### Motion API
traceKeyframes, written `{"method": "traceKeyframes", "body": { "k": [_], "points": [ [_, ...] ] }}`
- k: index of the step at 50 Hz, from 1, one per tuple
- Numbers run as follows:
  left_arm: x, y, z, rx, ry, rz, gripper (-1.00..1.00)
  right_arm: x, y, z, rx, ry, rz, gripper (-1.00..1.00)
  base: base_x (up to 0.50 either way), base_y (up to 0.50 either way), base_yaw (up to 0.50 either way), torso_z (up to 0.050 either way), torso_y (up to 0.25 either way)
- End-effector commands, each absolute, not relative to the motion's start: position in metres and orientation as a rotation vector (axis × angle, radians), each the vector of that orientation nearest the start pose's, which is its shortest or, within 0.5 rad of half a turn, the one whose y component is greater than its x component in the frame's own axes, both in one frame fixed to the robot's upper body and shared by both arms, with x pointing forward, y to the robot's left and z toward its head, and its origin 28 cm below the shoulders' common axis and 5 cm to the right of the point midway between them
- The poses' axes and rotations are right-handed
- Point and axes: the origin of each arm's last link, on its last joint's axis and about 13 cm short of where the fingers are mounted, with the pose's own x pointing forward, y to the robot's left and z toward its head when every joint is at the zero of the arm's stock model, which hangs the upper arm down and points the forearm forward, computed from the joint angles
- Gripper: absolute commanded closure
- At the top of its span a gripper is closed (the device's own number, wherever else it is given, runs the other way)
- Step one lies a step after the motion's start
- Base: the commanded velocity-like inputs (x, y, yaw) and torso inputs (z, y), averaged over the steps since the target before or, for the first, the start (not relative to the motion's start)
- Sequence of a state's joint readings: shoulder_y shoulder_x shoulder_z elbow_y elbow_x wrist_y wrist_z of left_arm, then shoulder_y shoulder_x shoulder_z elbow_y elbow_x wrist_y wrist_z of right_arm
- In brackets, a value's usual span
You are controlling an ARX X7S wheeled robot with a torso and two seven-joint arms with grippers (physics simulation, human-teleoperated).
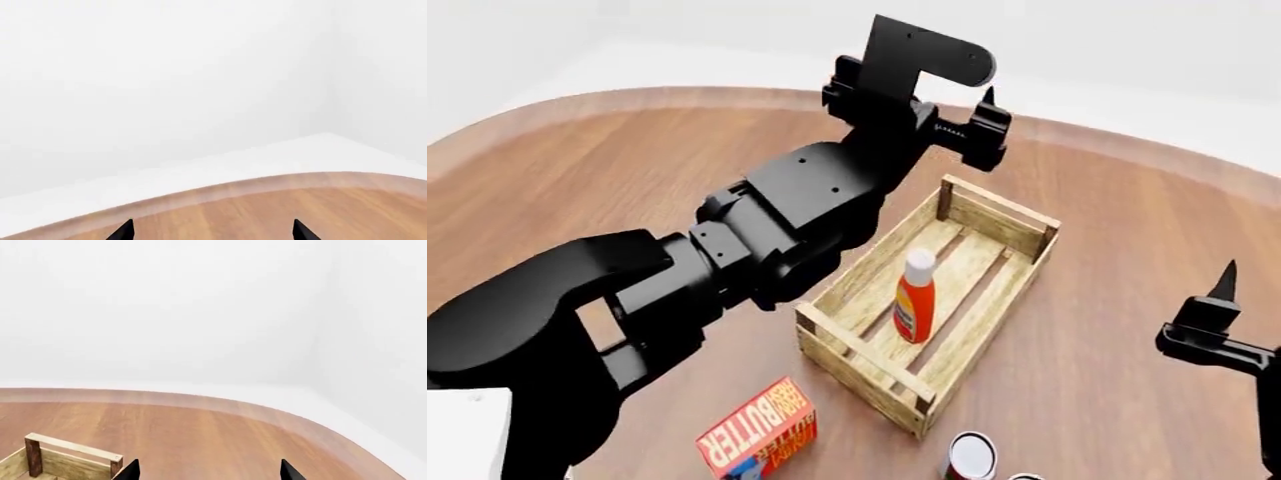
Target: Pick up the ketchup, and put it in the wooden tray.
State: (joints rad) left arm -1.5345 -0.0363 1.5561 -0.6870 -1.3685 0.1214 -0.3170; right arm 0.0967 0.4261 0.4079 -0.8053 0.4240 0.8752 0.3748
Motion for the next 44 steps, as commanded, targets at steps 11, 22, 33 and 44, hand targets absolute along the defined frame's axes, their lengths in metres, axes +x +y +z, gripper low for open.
{"method": "traceKeyframes", "body": {
  "k": [11,22,33,44],
  "points": [
    [0.308,0.181,0.194,0.007,-0.257,-0.355,-1.00,0.130,-0.190,0.181,-0.131,-0.231,-0.286,-1.00,0.00,0.00,0.00,-0.002,0.169],
    [0.256,0.227,0.160,-0.100,-0.199,-0.111,-1.00,0.156,-0.168,0.183,-0.204,-0.239,-0.173,-1.00,0.00,0.00,0.00,0.000,0.000],
    [0.228,0.251,0.148,-0.211,-0.163,0.063,-1.00,0.164,-0.157,0.174,-0.207,-0.245,-0.122,-1.00,0.00,0.00,0.00,0.000,0.000],
    [0.224,0.254,0.141,-0.220,-0.149,0.089,-1.00,0.164,-0.153,0.160,-0.162,-0.246,-0.132,-1.00,0.00,0.00,0.00,0.000,0.000]
  ]
}}
